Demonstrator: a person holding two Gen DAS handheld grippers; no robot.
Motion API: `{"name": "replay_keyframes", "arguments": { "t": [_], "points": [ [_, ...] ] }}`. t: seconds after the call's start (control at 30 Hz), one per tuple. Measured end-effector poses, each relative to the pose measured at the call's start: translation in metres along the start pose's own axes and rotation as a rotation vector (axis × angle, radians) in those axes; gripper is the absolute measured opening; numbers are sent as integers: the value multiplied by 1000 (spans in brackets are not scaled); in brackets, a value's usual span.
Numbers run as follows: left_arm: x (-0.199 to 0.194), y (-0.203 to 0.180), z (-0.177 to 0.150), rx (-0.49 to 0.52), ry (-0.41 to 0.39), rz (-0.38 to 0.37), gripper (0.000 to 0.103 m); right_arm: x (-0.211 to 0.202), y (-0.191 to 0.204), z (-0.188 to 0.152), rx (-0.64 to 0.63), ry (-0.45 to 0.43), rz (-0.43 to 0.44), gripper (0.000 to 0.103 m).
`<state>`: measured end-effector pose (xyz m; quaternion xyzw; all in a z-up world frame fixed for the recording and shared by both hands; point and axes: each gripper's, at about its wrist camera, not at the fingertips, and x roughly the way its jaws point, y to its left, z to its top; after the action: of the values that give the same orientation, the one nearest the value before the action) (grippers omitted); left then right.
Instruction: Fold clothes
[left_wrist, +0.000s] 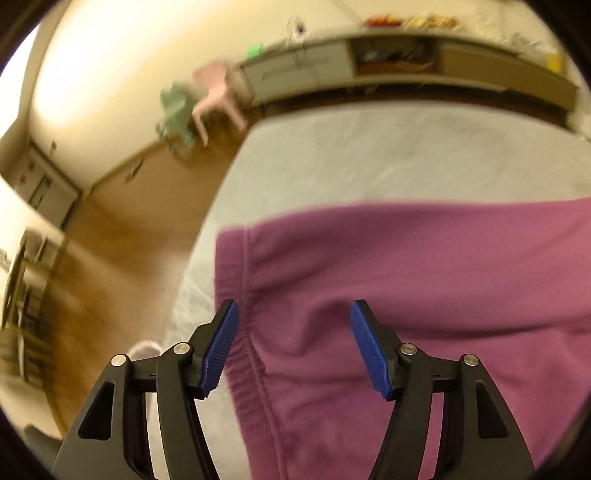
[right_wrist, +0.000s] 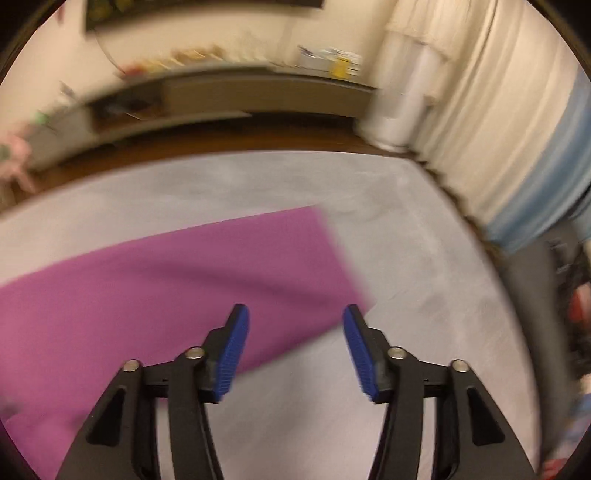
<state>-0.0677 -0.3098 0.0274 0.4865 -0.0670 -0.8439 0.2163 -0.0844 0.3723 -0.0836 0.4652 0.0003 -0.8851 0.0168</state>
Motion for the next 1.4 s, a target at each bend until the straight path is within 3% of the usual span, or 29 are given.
{"name": "replay_keyframes", "arguments": {
  "t": [0.13,0.2,0.27,0.33,0.37,0.4,0.5,0.57,0.63,0.67,0.77,0.83,0.87,0.93,0.97,1.0,1.13,1.2,1.37,1.4],
  "points": [
    [-65,-31,-45,111,-58,-177,66,-31,45,-72,4,101,341,79],
    [-84,-56,-78,188,-53,-283,66,-28,59,-96,19,143,386,79],
    [-85,-75,-101,255,-20,-313,66,-9,64,-99,26,179,385,79],
    [-75,-92,-119,310,29,-266,66,5,75,-96,13,202,418,49],
    [-68,-97,-122,318,48,-248,66,0,82,-96,0,210,421,7],
    [-60,-92,-125,306,71,-225,66,0,83,-88,-3,189,421,4],
    [-47,-61,-123,194,112,-229,67,-68,71,-72,23,-51,451,4],
    [-41,-47,-123,152,126,-213,67,-138,54,-73,9,-275,440,4],
    [-36,-34,-125,136,132,-163,68,-198,38,-96,-63,-463,327,4],
    [-34,-30,-126,138,132,-135,68,-214,30,-117,-116,-481,256,4],
    [-33,-25,-129,145,133,-68,68,-176,6,-153,-192,-237,96,4],
    [-34,-24,-131,139,136,-57,68,-130,-27,-170,-94,14,37,9],
    [-34,-23,-134,133,139,-59,68,-119,-45,-170,17,74,29,14],
    [-38,-18,-137,107,146,-67,68,-123,-63,-159,145,19,58,31],
    [-39,-16,-138,91,142,-80,68,-126,-68,-155,213,-17,95,57],
    [-42,-11,-138,72,130,-101,68,-128,-72,-155,265,-36,126,74],
    [-53,-1,-142,41,102,-159,68,-108,-75,-147,273,21,174,75],
    [-49,-5,-140,63,110,-153,68,-103,-71,-155,257,74,145,75],
    [-41,-11,-136,110,122,-147,68,-42,-68,-147,212,207,35,75],
    [-39,-14,-136,122,125,-146,68,-31,-66,-144,189,230,30,67]
  ]
}}
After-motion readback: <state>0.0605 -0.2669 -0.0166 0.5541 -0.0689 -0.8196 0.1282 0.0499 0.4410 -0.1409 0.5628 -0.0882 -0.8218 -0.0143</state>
